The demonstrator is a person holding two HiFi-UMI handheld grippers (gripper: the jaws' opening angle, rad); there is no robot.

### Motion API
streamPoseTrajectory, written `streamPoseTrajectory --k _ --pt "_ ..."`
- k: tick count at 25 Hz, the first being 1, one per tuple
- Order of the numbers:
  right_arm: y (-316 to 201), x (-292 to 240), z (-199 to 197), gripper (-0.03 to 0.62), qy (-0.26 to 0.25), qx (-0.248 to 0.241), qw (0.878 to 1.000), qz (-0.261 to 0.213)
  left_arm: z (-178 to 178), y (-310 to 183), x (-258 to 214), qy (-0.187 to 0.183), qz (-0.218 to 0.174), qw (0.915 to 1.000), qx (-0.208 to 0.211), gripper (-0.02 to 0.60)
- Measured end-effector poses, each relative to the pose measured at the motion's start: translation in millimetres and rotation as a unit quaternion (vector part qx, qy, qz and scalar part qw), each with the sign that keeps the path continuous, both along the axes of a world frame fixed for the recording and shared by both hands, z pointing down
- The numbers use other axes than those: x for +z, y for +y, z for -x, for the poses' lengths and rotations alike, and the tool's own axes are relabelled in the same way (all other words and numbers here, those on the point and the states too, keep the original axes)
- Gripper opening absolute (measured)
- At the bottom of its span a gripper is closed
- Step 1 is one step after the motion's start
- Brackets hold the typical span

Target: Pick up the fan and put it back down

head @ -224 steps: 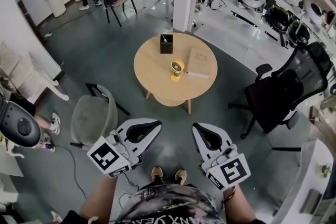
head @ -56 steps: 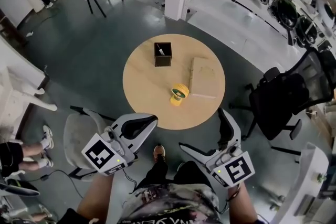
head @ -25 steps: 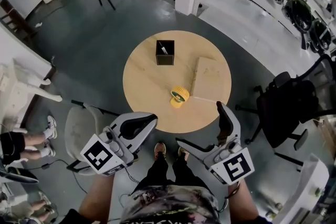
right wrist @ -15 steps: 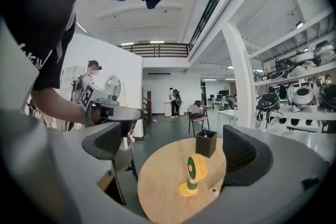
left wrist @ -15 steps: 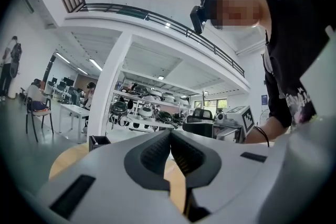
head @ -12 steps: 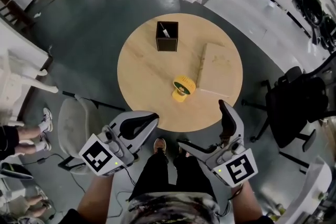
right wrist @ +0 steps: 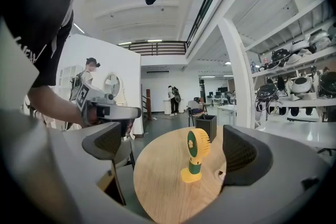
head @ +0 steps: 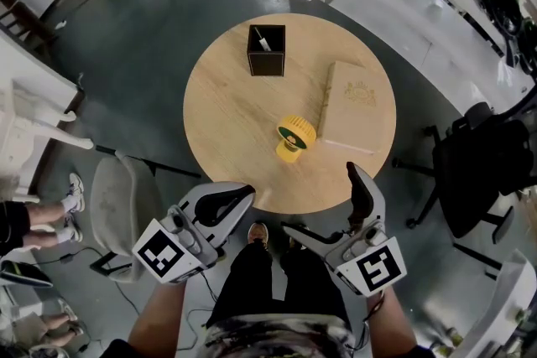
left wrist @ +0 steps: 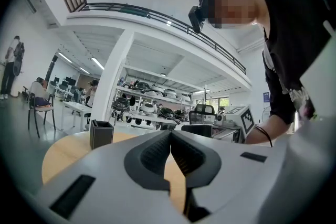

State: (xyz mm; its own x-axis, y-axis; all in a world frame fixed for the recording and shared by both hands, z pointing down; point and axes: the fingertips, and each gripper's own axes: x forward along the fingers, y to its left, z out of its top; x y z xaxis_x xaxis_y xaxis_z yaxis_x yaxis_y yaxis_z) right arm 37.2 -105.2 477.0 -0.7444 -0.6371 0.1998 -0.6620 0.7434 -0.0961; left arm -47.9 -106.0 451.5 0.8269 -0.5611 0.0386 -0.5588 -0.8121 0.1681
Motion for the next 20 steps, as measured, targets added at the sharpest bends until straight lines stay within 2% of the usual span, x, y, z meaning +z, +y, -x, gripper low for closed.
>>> streamPoseTrajectory --k 9,20 --pt "-18.0 42.7 2.4 0.584 0.009 -0.001 1.0 0.008 6.7 -17.9 33.0 -0.013 -0.009 0.9998 -0.015 0.018" --pt "-58.6 84.1 16.4 0.584 0.02 -0.008 1.0 0.011 2.8 -51.0 59.7 -0.008 -0.015 0.9996 -0.021 0.018"
